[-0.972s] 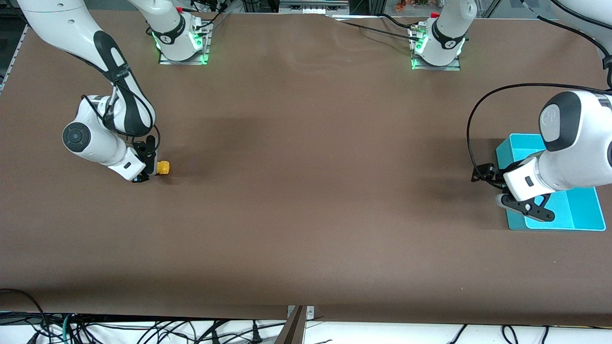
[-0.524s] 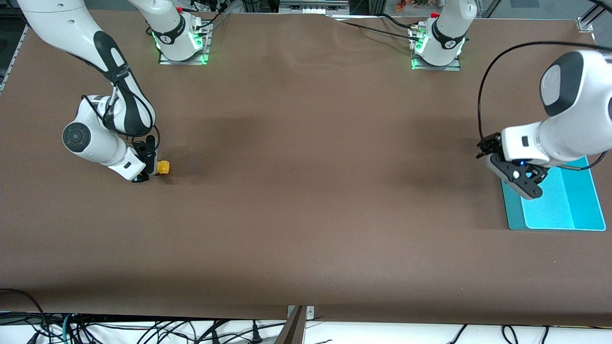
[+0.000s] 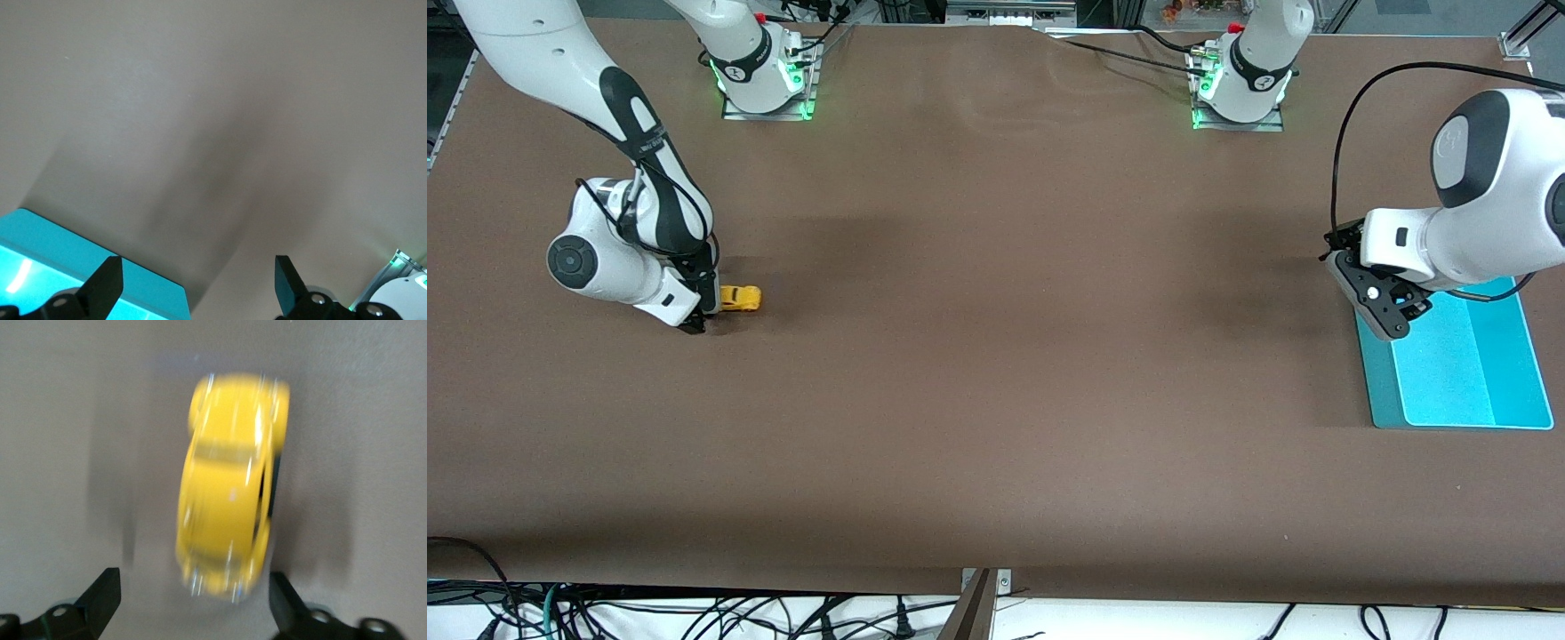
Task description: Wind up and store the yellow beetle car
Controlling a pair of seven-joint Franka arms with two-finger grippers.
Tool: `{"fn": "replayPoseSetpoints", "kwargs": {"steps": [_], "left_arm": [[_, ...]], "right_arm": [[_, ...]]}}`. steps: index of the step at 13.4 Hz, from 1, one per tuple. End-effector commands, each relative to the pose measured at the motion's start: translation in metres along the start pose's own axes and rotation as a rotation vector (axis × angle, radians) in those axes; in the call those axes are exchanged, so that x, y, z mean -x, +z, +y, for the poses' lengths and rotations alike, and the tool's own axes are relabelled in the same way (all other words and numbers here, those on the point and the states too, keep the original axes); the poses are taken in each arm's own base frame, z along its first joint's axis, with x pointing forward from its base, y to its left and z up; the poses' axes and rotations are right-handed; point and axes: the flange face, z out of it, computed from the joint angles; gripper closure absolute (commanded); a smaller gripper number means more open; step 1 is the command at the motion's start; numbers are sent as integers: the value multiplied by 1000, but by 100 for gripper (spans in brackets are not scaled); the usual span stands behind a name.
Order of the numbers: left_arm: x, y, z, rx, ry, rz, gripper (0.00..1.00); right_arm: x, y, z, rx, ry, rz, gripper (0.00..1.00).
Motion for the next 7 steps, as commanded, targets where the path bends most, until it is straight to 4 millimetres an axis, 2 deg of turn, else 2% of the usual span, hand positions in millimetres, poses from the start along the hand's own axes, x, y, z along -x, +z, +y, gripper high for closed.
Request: {"fn": "replayPoseSetpoints", "kwargs": {"steps": [1,4,7], "left_arm": [[-2,3,9,-18,49,-17,0],[-4,10,13,-6,63,-25,0],[-10,16,18,-4,89,-29,0]], "right_arm": [[3,-23,-5,-9,14,11,0],[10,-49,0,-11,62,16,0],[8,-99,22,-23,187,18,0]]}}
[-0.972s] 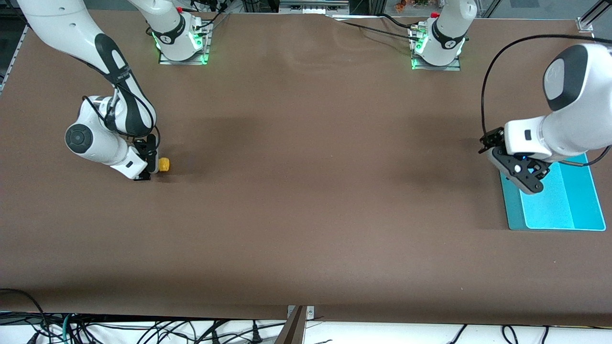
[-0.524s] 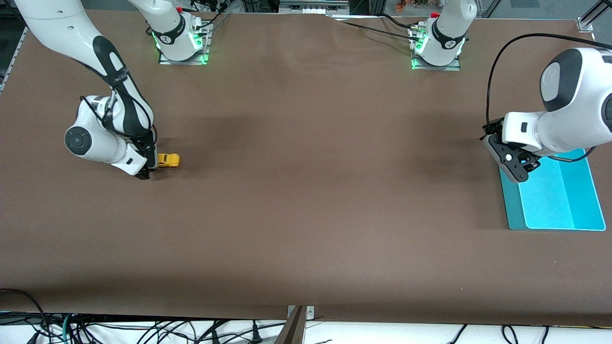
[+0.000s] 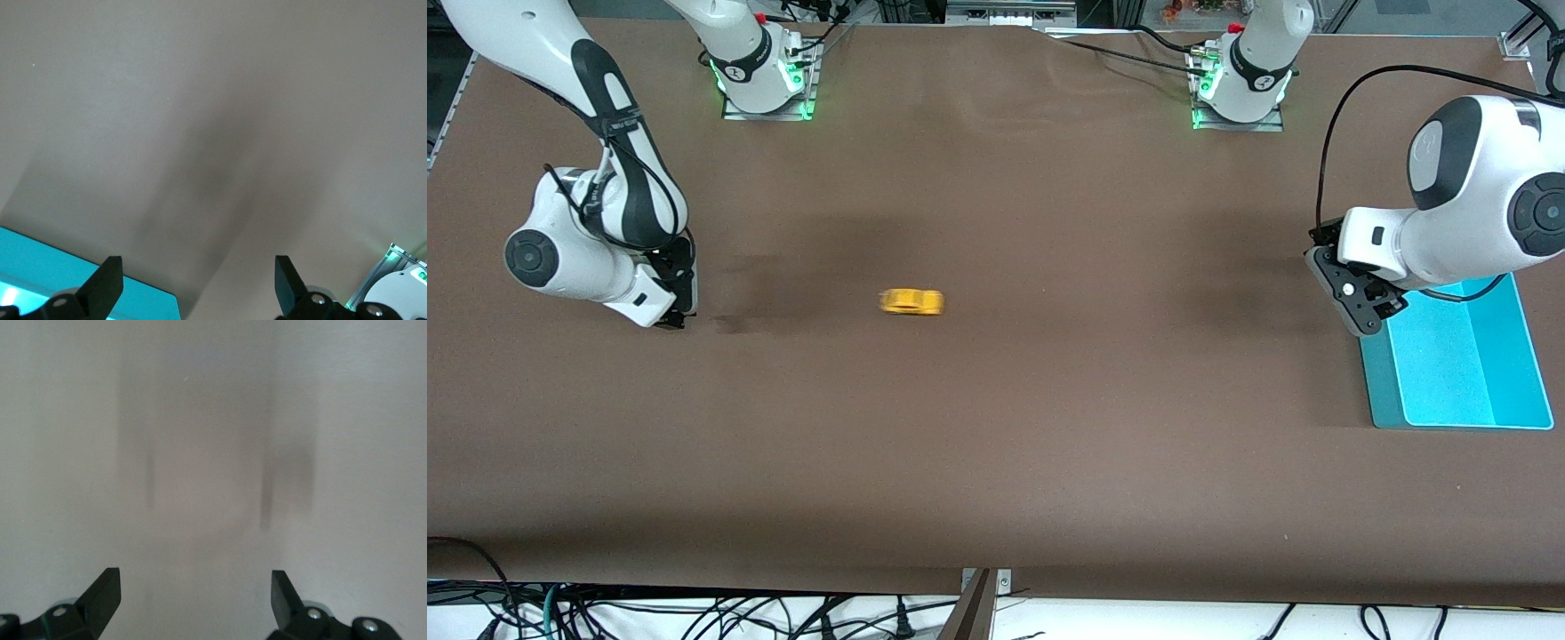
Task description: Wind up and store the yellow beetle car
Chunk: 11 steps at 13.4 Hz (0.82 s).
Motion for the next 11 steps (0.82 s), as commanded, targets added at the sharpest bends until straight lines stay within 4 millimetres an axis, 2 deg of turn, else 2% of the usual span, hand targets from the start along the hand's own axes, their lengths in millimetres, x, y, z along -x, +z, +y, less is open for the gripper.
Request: {"fn": "replayPoseSetpoints", "kwargs": {"steps": [1,4,7,11], "left_arm": [[1,7,6,-26,68,-13,0],[4,21,7,-29,135,-8,0],[8,41,7,-59,242,8,0],[35,81,-9,-117,477,34,0]], "right_arm": [[-5,-49,15,-14,129,6,0],[-5,-73,20,-14,281,7,0],[9,-95,17,-39,400,5,0],[9,-144,22,-41,573,-6,0]]}}
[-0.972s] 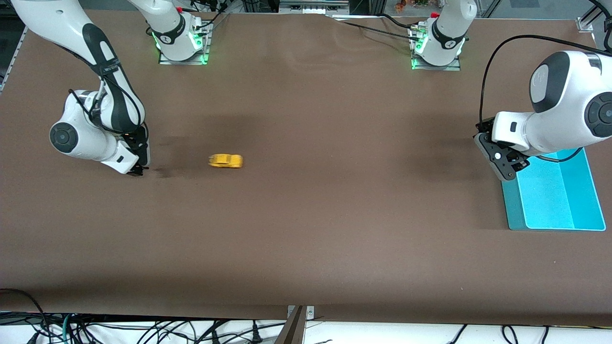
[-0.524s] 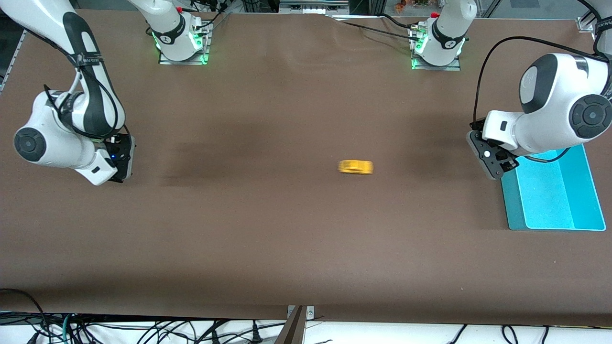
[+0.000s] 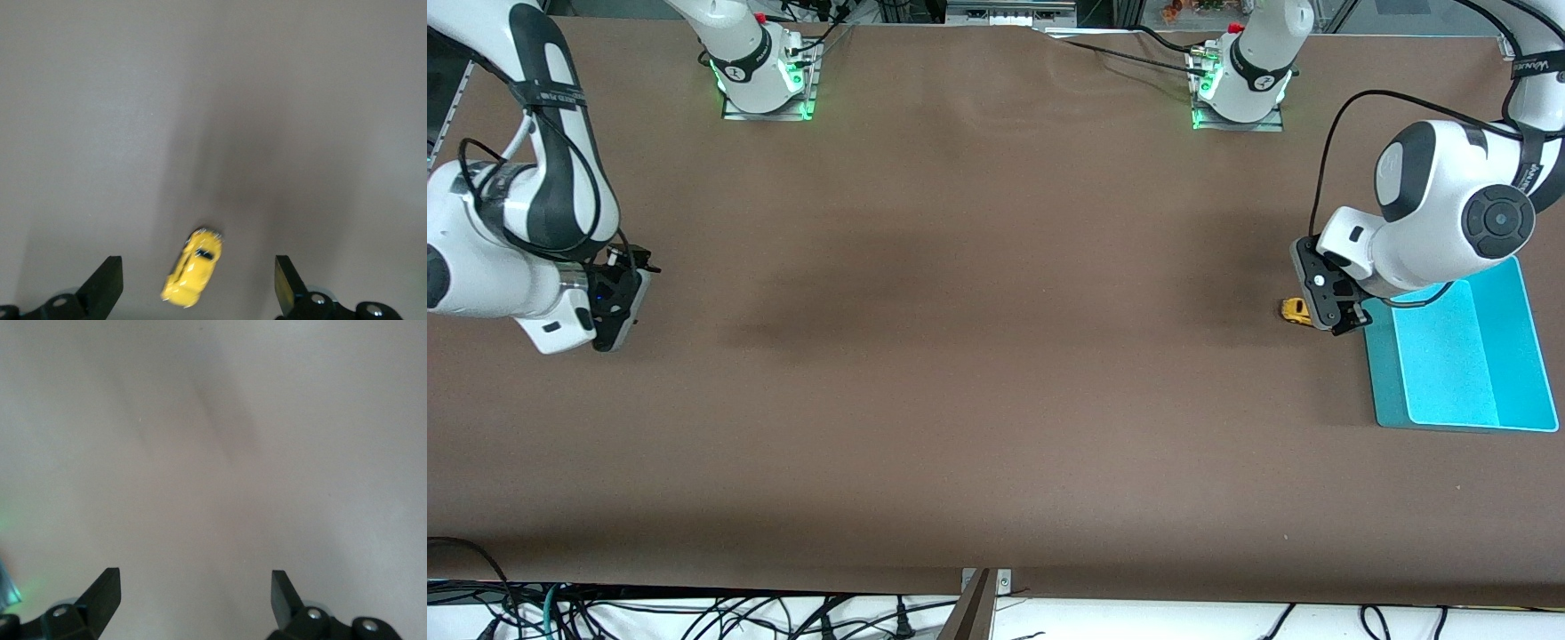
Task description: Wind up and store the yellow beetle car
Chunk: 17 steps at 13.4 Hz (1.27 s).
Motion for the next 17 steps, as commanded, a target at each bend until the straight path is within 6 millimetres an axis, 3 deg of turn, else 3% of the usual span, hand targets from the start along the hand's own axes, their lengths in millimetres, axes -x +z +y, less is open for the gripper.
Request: {"fn": "replayPoseSetpoints", "kwargs": {"steps": [1,4,9,13,17], "left_arm": [[22,18,11,-48,178,-11,0],[40,50,18,-88,211,1,0],[53,101,32,-154,305,0,0],[81,127,27,-186,320,5,0],[86,138,26,-203,311,7,0]], "right_arm": [[-4,-42,-2,12,76,3,0],[-1,-80,5,78,88,32,0],[1,-123,4,138,194,69,0],[14,-141,-18,123,361,78,0],[34,-153,-64,98,661,106,0]]}}
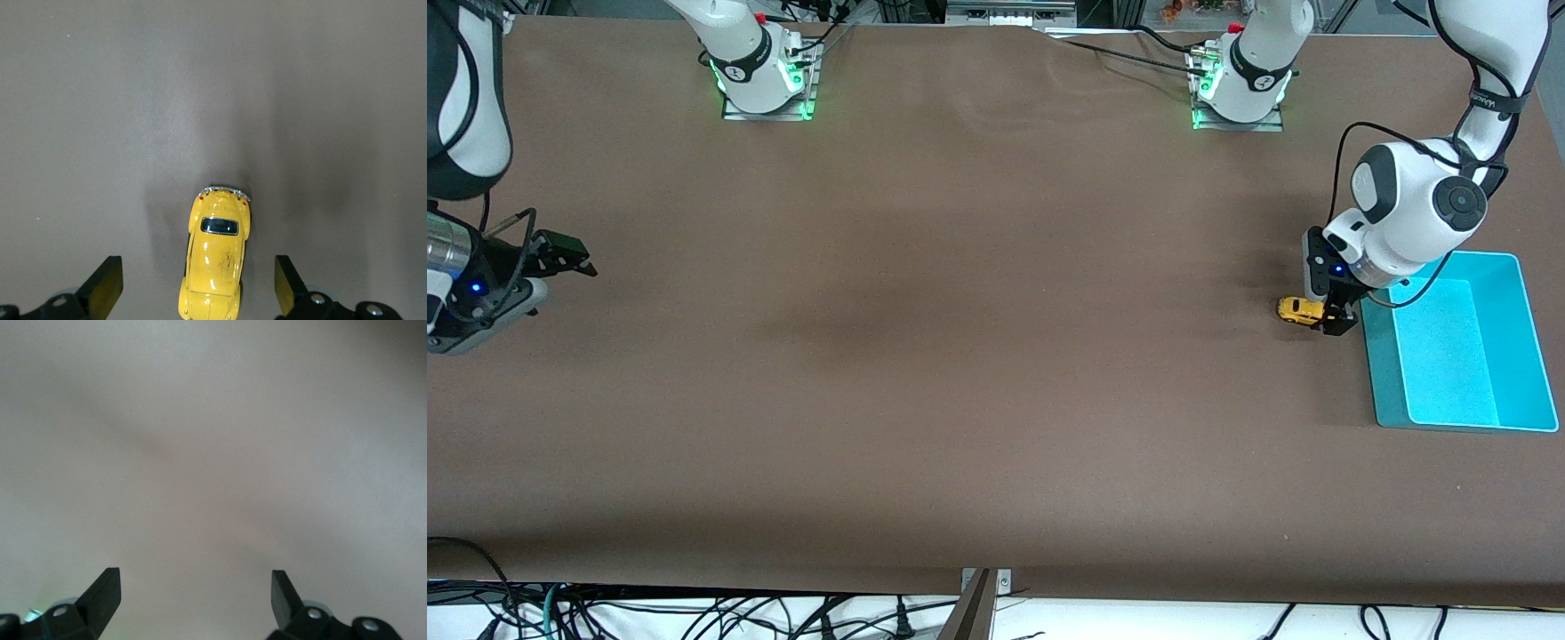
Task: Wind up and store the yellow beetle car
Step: 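Lower the left gripper over the car while the right gripper returns to rest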
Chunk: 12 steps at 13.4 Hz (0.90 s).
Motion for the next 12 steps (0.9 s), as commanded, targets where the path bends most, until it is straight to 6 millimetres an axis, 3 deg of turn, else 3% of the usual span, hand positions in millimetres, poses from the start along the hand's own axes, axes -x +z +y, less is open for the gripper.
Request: {"fn": "replayPoseSetpoints", "kwargs": {"steps": [1,4,8,10,12], "left_arm": [[5,8,2,-19,20,-11,0],[11,22,3,-37,24,-12,0],[18,34,6,-43,20,-10,0],[18,34,6,-43,26,-11,13],[18,34,6,-43,25,-10,36]], "right_arm": [[34,-15,-24,-9,203,-4,0],[47,-13,-32,-58,471,-74,0],[50,-26,-31,-7,507,-17,0],[47,-38,-37,8,635,17,0],[38,-53,-43,22,659,68,0]]}}
